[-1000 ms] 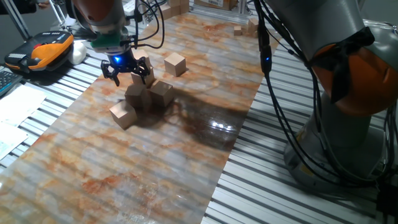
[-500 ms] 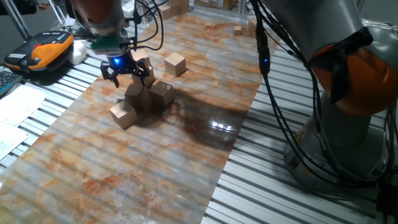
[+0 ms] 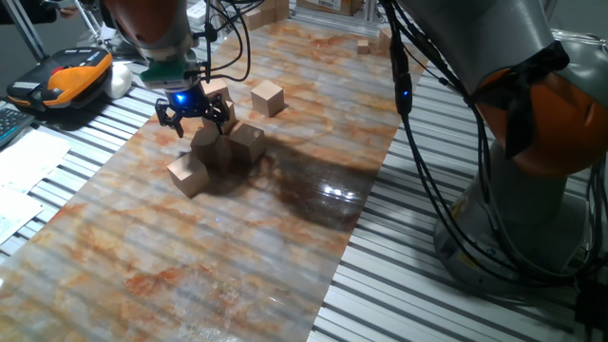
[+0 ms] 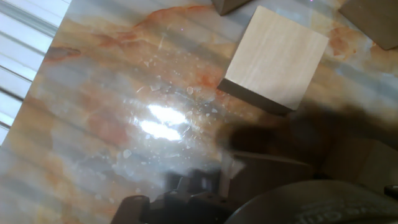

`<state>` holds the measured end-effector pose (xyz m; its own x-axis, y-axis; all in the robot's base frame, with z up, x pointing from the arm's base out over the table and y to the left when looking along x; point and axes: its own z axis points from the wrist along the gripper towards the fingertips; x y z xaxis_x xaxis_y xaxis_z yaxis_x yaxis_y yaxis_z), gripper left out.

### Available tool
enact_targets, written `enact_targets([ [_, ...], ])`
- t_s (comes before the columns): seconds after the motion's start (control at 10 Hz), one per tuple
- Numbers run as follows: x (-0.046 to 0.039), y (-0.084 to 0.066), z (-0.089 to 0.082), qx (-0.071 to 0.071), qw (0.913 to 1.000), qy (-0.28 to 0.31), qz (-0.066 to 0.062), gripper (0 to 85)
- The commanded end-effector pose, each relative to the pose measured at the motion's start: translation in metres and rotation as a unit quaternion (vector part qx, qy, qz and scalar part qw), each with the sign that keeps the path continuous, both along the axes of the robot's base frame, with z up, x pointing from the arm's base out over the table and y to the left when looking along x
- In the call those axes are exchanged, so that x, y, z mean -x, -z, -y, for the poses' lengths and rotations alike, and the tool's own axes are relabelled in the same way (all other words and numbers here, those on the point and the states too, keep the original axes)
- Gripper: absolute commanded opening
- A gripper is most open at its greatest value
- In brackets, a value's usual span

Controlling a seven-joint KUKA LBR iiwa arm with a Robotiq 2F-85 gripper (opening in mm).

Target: Stack the blocks into a pyramid shape

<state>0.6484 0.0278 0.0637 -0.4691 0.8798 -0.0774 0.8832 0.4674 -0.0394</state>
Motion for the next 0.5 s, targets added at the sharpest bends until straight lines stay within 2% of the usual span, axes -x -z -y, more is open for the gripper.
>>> enact_targets([
  [0.0, 0.0006, 0.0016, -0.0005, 0.000, 1.0000, 0.000, 0.000, 85.0],
  [0.4, 0.0012, 0.0030, -0.0001, 0.003, 1.0000, 0.000, 0.000, 85.0],
])
